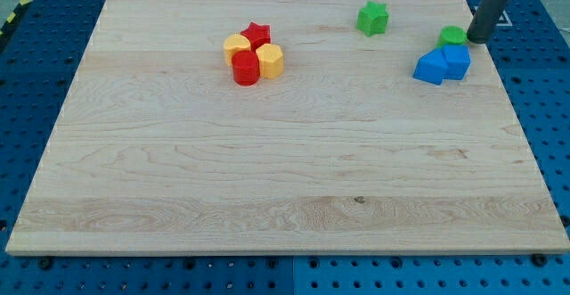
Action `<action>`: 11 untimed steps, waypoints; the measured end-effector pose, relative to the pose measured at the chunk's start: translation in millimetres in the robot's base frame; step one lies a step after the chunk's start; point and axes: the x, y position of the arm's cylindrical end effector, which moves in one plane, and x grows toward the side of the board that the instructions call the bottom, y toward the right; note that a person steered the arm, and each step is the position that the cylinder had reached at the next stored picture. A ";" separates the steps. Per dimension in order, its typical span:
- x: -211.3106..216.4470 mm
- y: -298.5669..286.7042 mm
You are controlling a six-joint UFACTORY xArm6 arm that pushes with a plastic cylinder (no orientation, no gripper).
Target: Separate the blue blocks
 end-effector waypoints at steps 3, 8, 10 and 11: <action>4.8 -92.7; 34.3 -89.1; -5.9 -46.1; 20.8 2.3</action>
